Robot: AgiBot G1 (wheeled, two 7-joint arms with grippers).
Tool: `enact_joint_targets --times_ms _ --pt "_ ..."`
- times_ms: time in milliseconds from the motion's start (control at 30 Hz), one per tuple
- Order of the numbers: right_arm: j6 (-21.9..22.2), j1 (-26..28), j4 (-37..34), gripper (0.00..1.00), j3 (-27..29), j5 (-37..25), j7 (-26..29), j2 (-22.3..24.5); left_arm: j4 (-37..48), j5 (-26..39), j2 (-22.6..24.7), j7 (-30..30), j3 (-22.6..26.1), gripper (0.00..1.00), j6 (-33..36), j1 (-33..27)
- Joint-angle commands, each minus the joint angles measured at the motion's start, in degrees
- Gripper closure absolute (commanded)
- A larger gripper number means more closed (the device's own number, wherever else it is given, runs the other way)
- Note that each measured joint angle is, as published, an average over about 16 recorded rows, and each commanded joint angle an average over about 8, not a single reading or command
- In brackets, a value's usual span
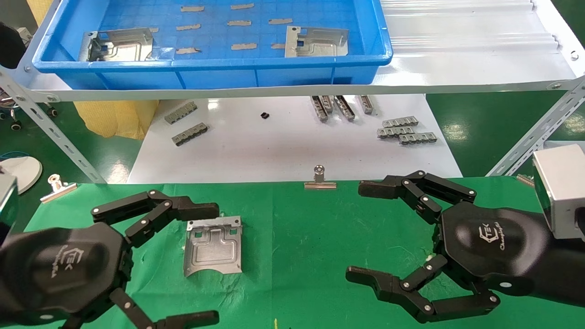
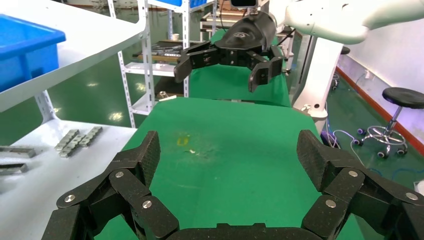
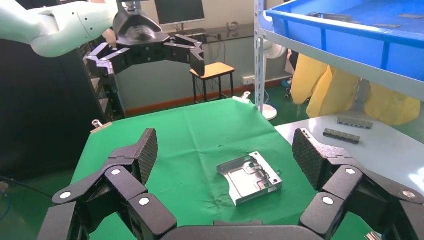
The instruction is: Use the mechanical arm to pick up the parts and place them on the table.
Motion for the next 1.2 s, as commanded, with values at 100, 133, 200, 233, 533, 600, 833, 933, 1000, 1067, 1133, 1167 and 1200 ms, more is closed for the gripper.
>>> enact_joint_targets --times_ms 100,133,200,233,533,600,833,933,1000,1067,1133,1167,1200 --pt "0.0 0.0 0.0 0.00 0.0 0.0 0.0 0.0 0.3 0.1 0.1 0.2 0.1 0.00 0.0 -0.1" --pt "0.0 0.0 0.0 0.00 0.0 0.0 0.0 0.0 0.5 0.1 0.1 0.2 0.1 0.00 0.0 -0.2" --pt "0.0 0.0 0.0 0.00 0.0 0.0 0.0 0.0 0.7 0.2 0.2 0.3 0.2 0.00 0.0 -0.3" --pt "0.0 0.0 0.0 0.00 0.0 0.0 0.0 0.0 0.8 0.3 0.2 0.4 0.3 0.00 0.0 -0.4" --pt "0.0 0.0 0.0 0.00 0.0 0.0 0.0 0.0 1.5 0.6 0.4 0.6 0.5 0.00 0.0 -0.7" --pt "0.0 0.0 0.0 0.00 0.0 0.0 0.0 0.0 1.6 0.6 0.5 0.7 0.5 0.00 0.1 -0.8" --pt "0.0 0.0 0.0 0.00 0.0 0.0 0.0 0.0 1.9 0.7 0.5 0.8 0.6 0.00 0.1 -0.9" --pt "0.0 0.0 0.0 0.00 0.0 0.0 0.0 0.0 1.9 0.7 0.5 0.8 0.6 0.00 0.1 -0.9" --pt "0.0 0.0 0.0 0.00 0.0 0.0 0.0 0.0 2.0 0.8 0.5 0.8 0.6 0.00 0.1 -0.9" --pt "0.0 0.0 0.0 0.00 0.0 0.0 0.0 0.0 2.0 0.8 0.5 0.8 0.6 0.00 0.1 -0.9" --pt "0.0 0.0 0.0 0.00 0.0 0.0 0.0 0.0 2.0 0.8 0.6 0.8 0.7 0.00 0.1 -0.9" --pt "0.0 0.0 0.0 0.00 0.0 0.0 0.0 0.0 2.0 0.8 0.6 0.8 0.7 0.00 0.1 -0.9" --pt "0.0 0.0 0.0 0.00 0.0 0.0 0.0 0.0 2.0 0.8 0.6 0.8 0.7 0.00 0.1 -0.9"
